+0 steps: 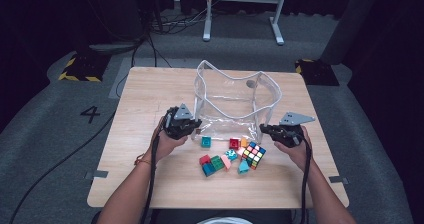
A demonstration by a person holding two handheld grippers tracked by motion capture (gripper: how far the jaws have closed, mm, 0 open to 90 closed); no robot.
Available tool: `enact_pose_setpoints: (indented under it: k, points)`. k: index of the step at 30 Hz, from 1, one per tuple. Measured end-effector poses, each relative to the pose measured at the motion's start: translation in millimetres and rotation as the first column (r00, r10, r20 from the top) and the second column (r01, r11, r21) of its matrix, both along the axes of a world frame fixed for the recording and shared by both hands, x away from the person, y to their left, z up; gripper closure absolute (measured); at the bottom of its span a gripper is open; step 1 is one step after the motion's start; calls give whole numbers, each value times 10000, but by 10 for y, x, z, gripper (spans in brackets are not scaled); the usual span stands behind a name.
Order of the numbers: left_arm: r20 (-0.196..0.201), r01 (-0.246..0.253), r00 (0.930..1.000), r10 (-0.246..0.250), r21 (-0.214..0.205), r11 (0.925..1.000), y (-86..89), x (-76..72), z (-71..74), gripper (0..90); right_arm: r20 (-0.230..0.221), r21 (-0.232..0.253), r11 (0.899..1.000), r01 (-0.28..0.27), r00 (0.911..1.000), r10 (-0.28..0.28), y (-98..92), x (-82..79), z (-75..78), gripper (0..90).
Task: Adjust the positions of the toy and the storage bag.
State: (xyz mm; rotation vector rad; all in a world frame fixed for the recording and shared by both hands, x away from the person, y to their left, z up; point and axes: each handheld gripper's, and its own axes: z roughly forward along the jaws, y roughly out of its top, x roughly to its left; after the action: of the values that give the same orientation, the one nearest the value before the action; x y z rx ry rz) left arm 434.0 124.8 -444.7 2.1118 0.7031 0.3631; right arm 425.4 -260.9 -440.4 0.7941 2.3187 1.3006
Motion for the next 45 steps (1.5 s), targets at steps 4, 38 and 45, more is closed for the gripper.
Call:
enact_pose_setpoints:
  k: [4,38,45]
  points:
    - [-54,94,9999,-94,-138,9999,0,-113,-9,862,9,101,9998,-177,9998,177,-33,-107,-14,856]
    - [-389,-196,9989,264,1649,9861,482,-852,-469,647,-359,149,9958,-902,9952,907,-244,-656,-173,401]
    - [-747,-188,9968,289,1323,9910,500,-920,-512,549,-634,76,9911,-1330,9891,1332,-155,-710,-224,321]
